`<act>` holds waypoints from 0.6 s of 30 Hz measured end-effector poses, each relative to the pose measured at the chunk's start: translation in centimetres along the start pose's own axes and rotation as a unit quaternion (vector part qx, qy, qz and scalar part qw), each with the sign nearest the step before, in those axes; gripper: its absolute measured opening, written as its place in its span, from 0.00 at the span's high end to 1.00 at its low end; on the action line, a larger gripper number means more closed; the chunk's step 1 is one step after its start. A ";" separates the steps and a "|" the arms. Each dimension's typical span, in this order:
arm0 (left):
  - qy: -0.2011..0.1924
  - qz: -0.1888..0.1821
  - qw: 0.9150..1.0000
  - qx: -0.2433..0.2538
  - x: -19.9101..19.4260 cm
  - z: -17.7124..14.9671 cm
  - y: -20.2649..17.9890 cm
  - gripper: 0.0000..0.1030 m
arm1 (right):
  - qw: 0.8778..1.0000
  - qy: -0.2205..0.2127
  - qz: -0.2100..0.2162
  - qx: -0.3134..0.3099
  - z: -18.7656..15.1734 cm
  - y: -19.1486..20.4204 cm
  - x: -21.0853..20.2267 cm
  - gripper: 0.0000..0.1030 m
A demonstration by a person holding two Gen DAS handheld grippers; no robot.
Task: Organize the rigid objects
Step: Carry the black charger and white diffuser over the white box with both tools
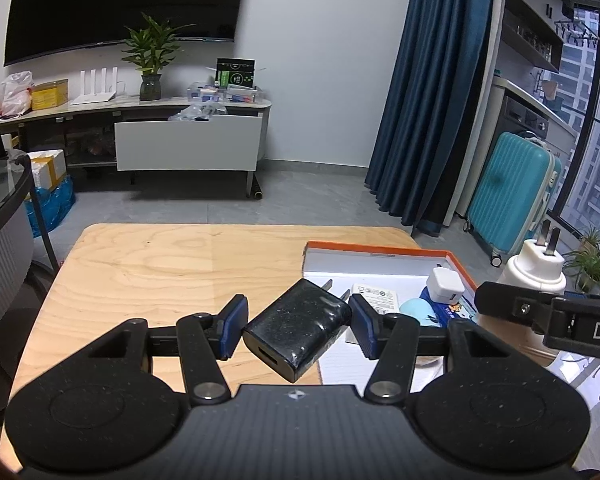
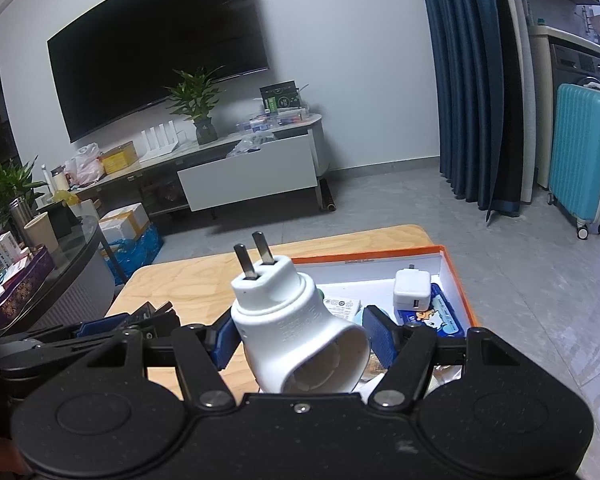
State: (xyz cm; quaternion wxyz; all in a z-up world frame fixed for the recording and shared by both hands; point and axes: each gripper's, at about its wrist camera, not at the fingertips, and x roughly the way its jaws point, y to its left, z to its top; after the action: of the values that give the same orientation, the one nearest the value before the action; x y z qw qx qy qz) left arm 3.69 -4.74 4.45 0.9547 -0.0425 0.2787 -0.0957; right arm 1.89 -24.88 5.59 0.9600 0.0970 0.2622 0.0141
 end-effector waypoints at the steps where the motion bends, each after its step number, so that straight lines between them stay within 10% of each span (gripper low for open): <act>1: 0.000 -0.001 1.000 0.001 0.0 0.0 -0.2 0.46 | 1.000 0.000 -0.001 0.001 0.0 -0.2 -0.1 0.23; 18: 0.008 -0.025 0.999 0.021 0.8 -0.1 -2.3 0.46 | 1.000 -0.005 -0.021 0.019 0.0 -2.6 -0.7 0.23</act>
State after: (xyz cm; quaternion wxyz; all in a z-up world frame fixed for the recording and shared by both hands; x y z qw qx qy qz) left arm 3.96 -7.12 4.20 0.9504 -0.0286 0.2829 -0.1261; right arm 1.21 -27.50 5.40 0.9594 0.1100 0.2595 -0.0112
